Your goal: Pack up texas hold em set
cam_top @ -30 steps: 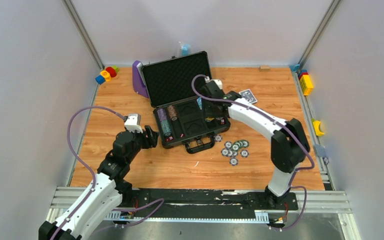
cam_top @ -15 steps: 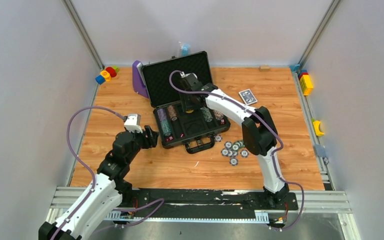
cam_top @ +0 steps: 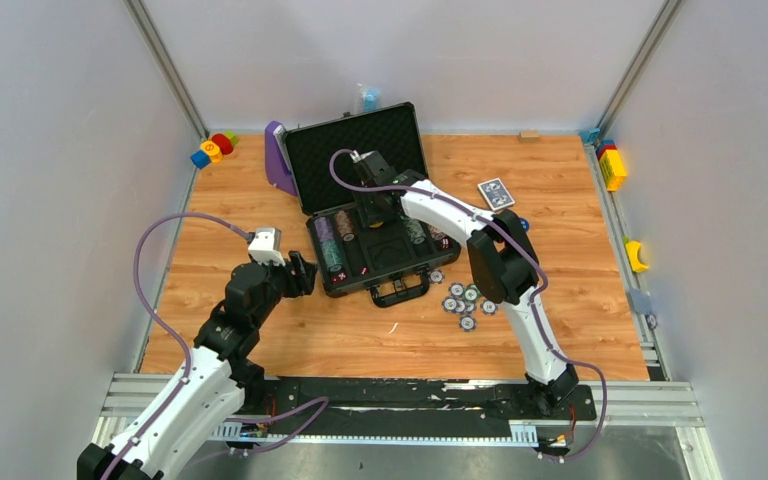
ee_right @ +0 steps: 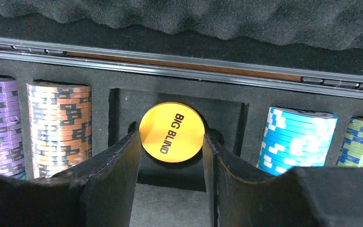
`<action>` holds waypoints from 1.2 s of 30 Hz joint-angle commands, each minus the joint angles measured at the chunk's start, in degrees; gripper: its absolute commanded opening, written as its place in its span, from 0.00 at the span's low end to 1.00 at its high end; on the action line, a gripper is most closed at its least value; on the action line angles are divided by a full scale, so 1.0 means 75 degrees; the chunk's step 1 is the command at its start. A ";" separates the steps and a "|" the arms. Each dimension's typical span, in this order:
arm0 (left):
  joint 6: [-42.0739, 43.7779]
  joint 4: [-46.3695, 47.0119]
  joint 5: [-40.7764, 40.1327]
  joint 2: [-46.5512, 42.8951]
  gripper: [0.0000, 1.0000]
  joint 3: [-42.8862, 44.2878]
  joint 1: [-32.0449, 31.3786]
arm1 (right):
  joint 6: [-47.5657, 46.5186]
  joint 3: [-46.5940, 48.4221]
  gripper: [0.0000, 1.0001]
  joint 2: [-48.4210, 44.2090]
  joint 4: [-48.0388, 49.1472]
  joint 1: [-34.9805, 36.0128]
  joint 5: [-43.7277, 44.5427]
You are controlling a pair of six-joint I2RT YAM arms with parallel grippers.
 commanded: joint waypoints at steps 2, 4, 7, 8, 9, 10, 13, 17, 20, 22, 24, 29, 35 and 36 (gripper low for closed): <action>-0.0012 0.0231 -0.0097 -0.0086 0.70 -0.0002 0.0022 | -0.0174 0.0136 0.43 -0.0019 0.0282 -0.0016 0.0260; -0.0021 0.0230 -0.0096 -0.0087 0.70 -0.0008 0.0023 | -0.0171 0.0044 0.45 -0.0080 0.0277 -0.0016 0.0298; -0.0023 0.0240 -0.0099 -0.0075 0.70 -0.0001 0.0023 | -0.0149 -0.0095 0.46 -0.0221 0.0277 -0.0013 0.0313; -0.0018 0.0242 -0.0099 -0.0075 0.70 -0.0010 0.0023 | -0.0139 -0.0130 0.46 -0.0273 0.0277 -0.0017 0.0270; -0.0021 0.0242 -0.0099 -0.0076 0.70 -0.0005 0.0017 | -0.0142 -0.0155 0.47 -0.0311 0.0277 -0.0016 0.0229; -0.0014 0.0242 -0.0105 -0.0076 0.70 -0.0005 0.0020 | -0.0136 -0.0189 0.47 -0.0357 0.0277 -0.0015 0.0205; -0.0013 0.0232 -0.0110 -0.0074 0.70 -0.0011 0.0022 | -0.0135 -0.0323 0.49 -0.0463 0.0276 -0.0005 0.0180; -0.0022 0.0224 -0.0110 -0.0070 0.70 -0.0004 0.0014 | -0.0135 -0.0421 0.53 -0.0508 0.0248 -0.0005 0.0165; -0.0022 0.0240 -0.0108 -0.0068 0.70 -0.0007 0.0015 | -0.0107 -0.0429 0.57 -0.0582 0.0201 -0.0008 0.0103; -0.0017 0.0242 -0.0110 -0.0069 0.70 -0.0010 0.0019 | -0.0081 -0.0426 0.73 -0.0652 0.0205 -0.0005 0.0069; -0.0015 0.0242 -0.0108 -0.0070 0.70 -0.0008 0.0017 | -0.0068 -0.0383 0.83 -0.0704 0.0206 -0.0005 0.0071; -0.0012 0.0242 -0.0110 -0.0074 0.70 -0.0009 0.0007 | -0.0005 -0.0147 0.78 -0.0762 0.0206 -0.0005 0.0103; -0.0012 0.0230 -0.0111 -0.0076 0.70 -0.0010 0.0014 | 0.0099 -0.0138 0.67 -0.1135 0.0206 -0.0021 0.0205; -0.0012 0.0230 -0.0111 -0.0076 0.70 -0.0005 0.0013 | 0.0090 -0.0212 0.69 -0.1217 0.0206 -0.0017 0.0228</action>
